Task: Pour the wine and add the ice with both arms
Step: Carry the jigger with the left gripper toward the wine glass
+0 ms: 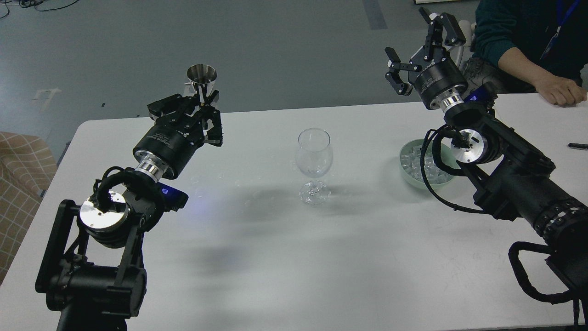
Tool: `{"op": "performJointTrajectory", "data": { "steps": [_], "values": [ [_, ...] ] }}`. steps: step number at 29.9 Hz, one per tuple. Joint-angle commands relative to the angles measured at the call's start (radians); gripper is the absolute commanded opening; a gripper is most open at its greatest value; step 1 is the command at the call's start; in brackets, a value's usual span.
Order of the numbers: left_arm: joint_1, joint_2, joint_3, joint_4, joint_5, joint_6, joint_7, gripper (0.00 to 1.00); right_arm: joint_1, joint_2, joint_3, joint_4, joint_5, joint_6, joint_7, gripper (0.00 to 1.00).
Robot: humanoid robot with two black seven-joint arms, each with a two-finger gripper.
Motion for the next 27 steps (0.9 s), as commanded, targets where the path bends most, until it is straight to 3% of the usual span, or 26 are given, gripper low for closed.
{"op": "performJointTrajectory", "data": {
  "steps": [1,12,27],
  "values": [
    [0.004,0.003,0.054,-0.040,0.002,0.022,0.006,0.00,-0.001,0.000,-0.015,0.003,0.000,0.000,0.000,1.00],
    [-0.058,-0.012,0.168,-0.039,0.057,0.058,0.001,0.00,-0.004,0.001,-0.016,0.004,0.000,0.000,0.000,1.00],
    [-0.128,-0.015,0.193,0.070,0.182,0.065,0.000,0.00,-0.006,0.001,-0.018,0.006,0.000,0.000,0.000,1.00]
  ]
}}
